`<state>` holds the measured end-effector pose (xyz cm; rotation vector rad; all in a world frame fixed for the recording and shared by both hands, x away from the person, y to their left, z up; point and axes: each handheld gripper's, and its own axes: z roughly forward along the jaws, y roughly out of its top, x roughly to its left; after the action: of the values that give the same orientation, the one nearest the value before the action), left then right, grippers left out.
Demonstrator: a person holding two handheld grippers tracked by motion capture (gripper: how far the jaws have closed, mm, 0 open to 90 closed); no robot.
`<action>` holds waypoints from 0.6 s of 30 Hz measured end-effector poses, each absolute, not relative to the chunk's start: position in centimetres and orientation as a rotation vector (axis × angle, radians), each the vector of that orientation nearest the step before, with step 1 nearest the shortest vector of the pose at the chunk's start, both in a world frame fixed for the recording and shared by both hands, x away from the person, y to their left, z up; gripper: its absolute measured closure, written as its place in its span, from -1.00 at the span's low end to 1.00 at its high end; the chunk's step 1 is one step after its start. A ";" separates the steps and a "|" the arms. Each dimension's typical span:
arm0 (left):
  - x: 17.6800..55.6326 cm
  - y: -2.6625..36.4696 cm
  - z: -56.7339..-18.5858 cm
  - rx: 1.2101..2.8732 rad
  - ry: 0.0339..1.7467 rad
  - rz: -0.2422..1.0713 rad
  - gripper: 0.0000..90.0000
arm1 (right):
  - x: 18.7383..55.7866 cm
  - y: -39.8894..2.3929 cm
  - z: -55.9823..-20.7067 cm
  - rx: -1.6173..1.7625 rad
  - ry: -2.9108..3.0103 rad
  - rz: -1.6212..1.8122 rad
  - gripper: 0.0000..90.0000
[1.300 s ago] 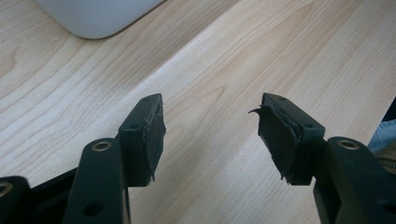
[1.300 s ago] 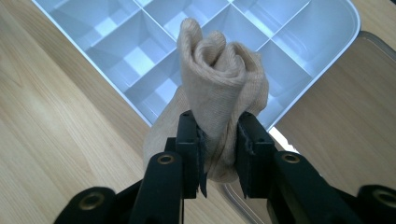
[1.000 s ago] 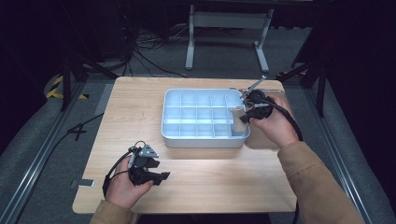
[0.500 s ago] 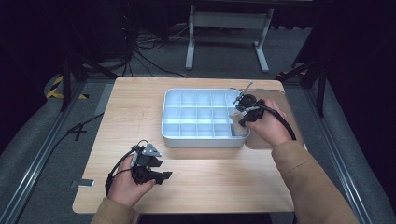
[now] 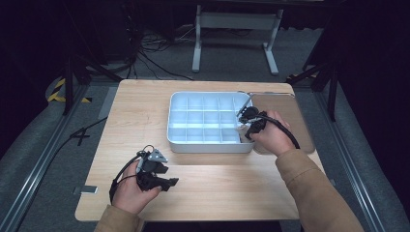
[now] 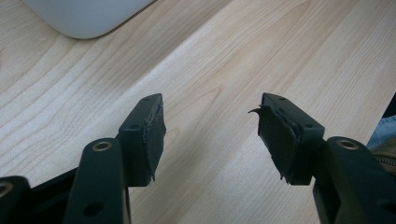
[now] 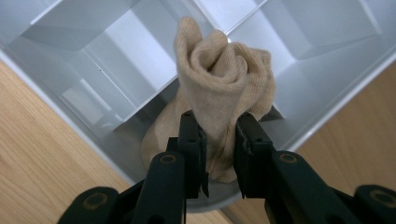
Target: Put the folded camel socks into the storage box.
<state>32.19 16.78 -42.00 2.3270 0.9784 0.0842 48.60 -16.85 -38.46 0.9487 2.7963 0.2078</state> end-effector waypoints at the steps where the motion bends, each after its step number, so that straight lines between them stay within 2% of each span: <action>1: 32.1 16.8 -42.0 2.325 0.983 0.083 -0.07 | 48.6 -16.7 -38.7 0.957 2.798 0.198 0.66; 18: 31.9 17.1 -42.1 2.321 0.982 0.097 -0.08 | 49.9 -16.1 -41.9 1.006 2.837 0.100 0.67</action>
<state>31.92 17.12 -42.08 2.3211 0.9820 0.0973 49.86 -16.11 -41.93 1.0064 2.8370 0.1000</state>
